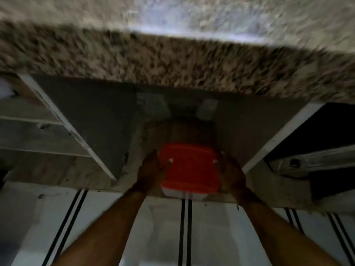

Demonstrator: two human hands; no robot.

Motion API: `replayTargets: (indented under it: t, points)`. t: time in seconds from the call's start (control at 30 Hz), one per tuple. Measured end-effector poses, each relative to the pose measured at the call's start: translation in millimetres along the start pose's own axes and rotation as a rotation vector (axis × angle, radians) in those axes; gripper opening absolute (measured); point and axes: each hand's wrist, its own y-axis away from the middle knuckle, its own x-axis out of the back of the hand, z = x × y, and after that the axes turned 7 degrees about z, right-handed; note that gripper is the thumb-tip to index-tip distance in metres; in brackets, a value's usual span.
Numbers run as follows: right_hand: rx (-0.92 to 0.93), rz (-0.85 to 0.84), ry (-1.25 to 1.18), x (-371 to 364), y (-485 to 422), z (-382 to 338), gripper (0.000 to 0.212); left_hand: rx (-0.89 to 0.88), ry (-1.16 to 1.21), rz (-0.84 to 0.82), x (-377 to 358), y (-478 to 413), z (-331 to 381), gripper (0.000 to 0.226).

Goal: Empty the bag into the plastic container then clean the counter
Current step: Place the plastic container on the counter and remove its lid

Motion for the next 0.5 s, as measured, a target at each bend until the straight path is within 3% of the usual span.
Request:
replayTargets:
  t: [0.13,0.27,0.4,0.5]
  points:
    - [-0.157,-0.092,-0.114,-49.4,-32.2,30.9,0.067,0.172,0.079,-0.088,-42.5,-31.9,-41.6,0.083]
    - [-0.174,-0.117,-0.271,-87.8,-42.5,56.3,0.071,0.266,0.012,-0.139,-76.3,-44.9,-77.8,0.074]
    - [-0.207,-0.090,-0.352,-87.8,-40.9,63.0,0.092,0.335,0.013,-0.097,-75.4,-40.9,-80.3,0.074]
    - [-0.237,-0.152,-0.359,-57.0,-7.0,34.2,0.079,0.348,0.051,-0.135,-44.9,-14.8,-59.3,0.078]
